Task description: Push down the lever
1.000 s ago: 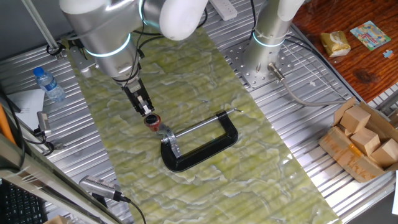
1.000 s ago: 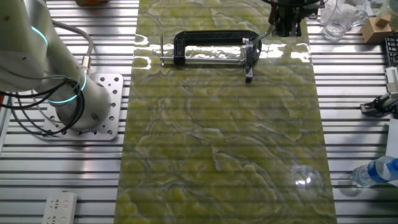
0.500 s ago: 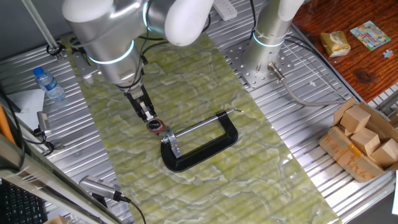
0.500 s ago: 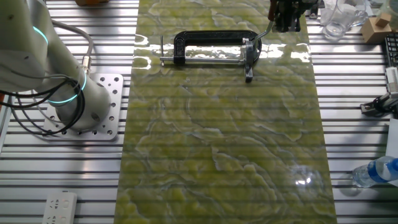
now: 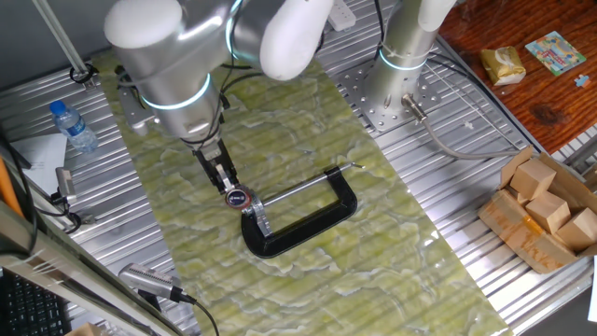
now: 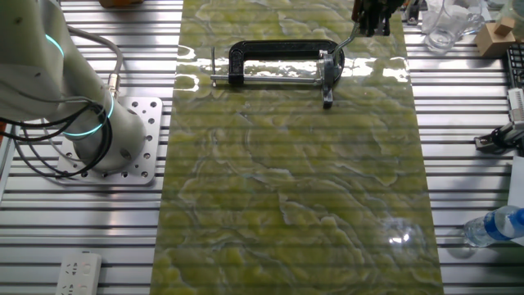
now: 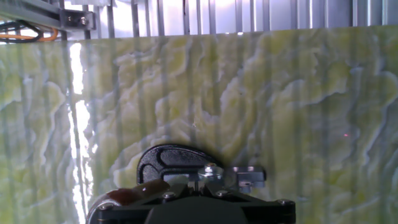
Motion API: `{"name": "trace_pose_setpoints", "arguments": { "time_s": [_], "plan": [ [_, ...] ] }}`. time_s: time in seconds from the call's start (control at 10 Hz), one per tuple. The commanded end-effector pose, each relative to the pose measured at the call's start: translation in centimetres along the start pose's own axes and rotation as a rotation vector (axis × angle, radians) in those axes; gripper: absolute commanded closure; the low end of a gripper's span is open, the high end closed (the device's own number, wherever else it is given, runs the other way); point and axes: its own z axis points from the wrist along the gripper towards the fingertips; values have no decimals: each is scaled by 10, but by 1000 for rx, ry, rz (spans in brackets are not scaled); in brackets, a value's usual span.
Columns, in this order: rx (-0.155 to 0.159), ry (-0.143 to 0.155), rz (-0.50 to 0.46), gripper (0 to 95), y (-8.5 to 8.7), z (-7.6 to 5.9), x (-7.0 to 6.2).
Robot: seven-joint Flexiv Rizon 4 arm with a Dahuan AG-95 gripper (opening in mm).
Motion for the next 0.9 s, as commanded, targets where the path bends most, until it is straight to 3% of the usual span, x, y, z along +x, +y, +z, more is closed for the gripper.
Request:
{"name": "trace_pose_setpoints", "arguments": {
  "time_s": [0.1, 0.7, 0.9],
  "plan": [
    [1, -4, 9, 950, 4, 3, 1],
    [-8, -19, 28, 950, 16, 13, 4],
    [-24, -22, 28, 950, 16, 15, 3]
  ]
}}
